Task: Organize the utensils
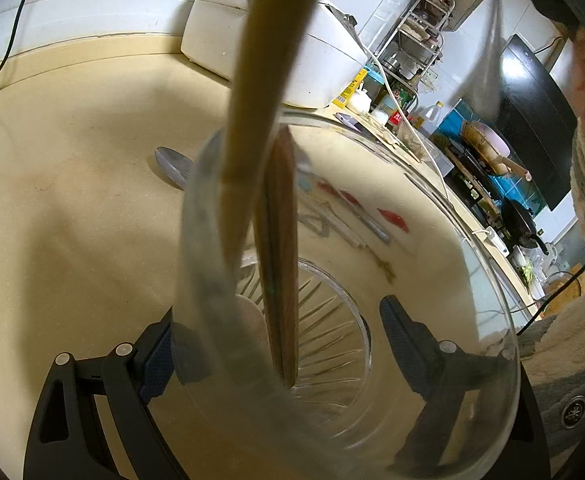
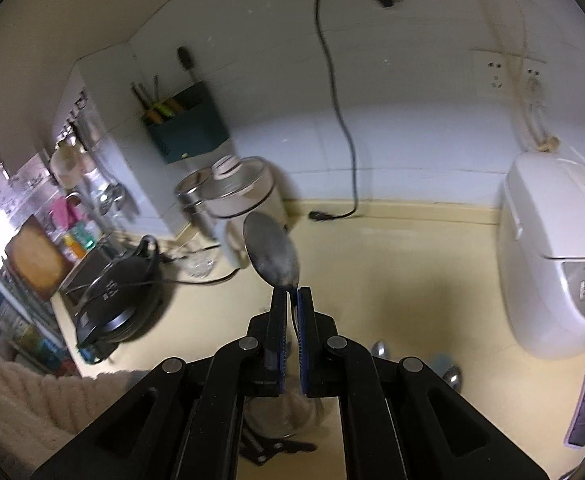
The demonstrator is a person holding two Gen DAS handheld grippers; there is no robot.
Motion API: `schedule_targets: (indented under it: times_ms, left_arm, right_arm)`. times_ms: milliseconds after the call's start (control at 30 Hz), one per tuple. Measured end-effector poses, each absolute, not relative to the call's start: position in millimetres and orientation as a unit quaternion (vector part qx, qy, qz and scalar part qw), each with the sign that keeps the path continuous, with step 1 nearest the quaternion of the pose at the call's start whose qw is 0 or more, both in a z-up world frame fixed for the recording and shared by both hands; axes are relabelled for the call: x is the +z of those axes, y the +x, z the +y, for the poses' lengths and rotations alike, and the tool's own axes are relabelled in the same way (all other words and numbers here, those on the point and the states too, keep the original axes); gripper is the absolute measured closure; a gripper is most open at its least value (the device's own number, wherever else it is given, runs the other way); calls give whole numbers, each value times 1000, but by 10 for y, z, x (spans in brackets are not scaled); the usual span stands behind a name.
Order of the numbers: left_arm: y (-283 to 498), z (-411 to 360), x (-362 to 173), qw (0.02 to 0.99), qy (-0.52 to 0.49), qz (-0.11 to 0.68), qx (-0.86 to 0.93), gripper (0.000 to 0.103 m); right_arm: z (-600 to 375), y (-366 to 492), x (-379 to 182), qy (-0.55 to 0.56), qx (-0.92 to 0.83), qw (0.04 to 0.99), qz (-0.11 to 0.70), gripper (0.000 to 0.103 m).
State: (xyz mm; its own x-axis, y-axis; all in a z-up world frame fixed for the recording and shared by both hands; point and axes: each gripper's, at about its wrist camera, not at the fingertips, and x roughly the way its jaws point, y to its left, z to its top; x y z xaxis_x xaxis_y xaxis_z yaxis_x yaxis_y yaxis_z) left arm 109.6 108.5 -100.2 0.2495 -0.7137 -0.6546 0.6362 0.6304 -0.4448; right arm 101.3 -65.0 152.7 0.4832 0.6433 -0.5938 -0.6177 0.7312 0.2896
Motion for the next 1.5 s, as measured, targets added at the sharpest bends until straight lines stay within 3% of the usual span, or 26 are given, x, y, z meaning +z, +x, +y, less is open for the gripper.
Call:
schedule_targets:
  times_ms: [433,767,1000,1300,1433,1500]
  left_arm:
    - [1087,1078,-1004,789,-44,439,-428,11]
    - [1089,1078,-1002,789,-44,439,-428,10]
    - [1101,1098,-1004,788,-47,439,-429,10]
    - [1102,1099,-1005,788,-47,439,-429,10]
    - [1130,1092,-999,788,-50,439,-428,10]
    - [1140,1083,-1004,788,-51,439,-428,10]
  right_arm:
    - [-510,1065,1150,29,374,838,396,98]
    - [-619,1756,27,-76,313,799,508,97]
    - [-66,2342,-496,-126,300,786,526,88]
    - [428,2604,-928,-216,262,780,526,86]
    - [472,2633,-950,-197,282,778,526,71]
    - [507,2623,-962,-191,291,776,525,70]
